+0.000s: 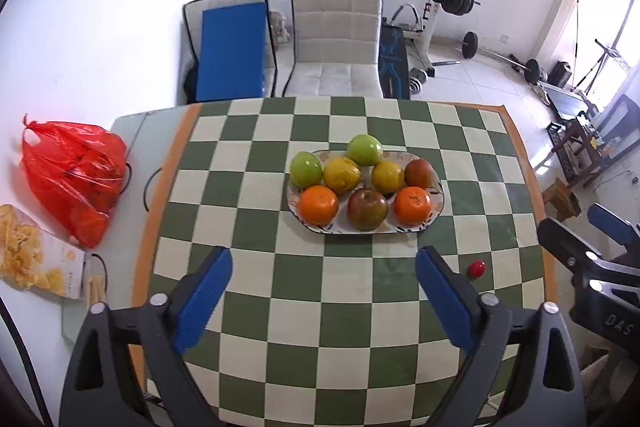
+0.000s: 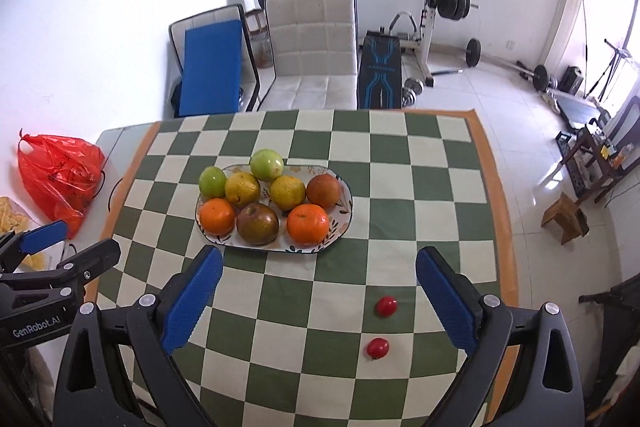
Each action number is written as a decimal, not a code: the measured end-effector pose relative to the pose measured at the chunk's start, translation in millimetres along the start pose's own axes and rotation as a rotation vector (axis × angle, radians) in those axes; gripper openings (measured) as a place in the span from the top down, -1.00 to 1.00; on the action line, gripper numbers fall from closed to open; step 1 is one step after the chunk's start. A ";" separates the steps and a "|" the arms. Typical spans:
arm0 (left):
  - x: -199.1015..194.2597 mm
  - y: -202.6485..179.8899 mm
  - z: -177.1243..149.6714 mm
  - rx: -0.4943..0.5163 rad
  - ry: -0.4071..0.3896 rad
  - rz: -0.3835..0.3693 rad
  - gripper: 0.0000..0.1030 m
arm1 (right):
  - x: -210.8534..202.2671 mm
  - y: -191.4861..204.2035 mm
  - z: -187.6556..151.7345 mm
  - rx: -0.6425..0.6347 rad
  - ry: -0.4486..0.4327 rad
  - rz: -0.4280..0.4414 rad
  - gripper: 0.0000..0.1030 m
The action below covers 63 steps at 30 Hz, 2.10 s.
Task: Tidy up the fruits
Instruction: 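Lift both tools back from the plate, then grasp a red cherry tomato with the right tool while the left tool grasps the other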
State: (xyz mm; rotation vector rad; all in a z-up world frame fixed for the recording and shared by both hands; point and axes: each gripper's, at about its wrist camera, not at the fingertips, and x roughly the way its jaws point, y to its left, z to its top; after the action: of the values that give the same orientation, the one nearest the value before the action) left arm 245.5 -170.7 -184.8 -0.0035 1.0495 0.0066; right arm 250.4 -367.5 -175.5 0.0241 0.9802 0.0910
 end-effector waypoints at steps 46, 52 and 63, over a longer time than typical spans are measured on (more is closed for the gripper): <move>220.4 -146.3 -56.0 0.259 0.396 0.073 -0.95 | 243.3 -133.0 -107.6 0.271 0.413 0.083 0.40; 221.7 -184.1 -70.9 0.296 0.478 -0.079 -0.95 | 207.2 -157.4 -117.5 0.313 0.351 0.057 0.40; 226.5 -257.1 -116.6 0.490 0.581 -0.213 -0.09 | 154.4 -216.1 -173.8 0.482 0.357 -0.026 0.40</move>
State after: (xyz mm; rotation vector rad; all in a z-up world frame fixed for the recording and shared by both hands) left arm 259.0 -427.6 -439.4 0.3450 1.6033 -0.4685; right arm 205.8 -572.7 -413.5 0.4507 1.3402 -0.1726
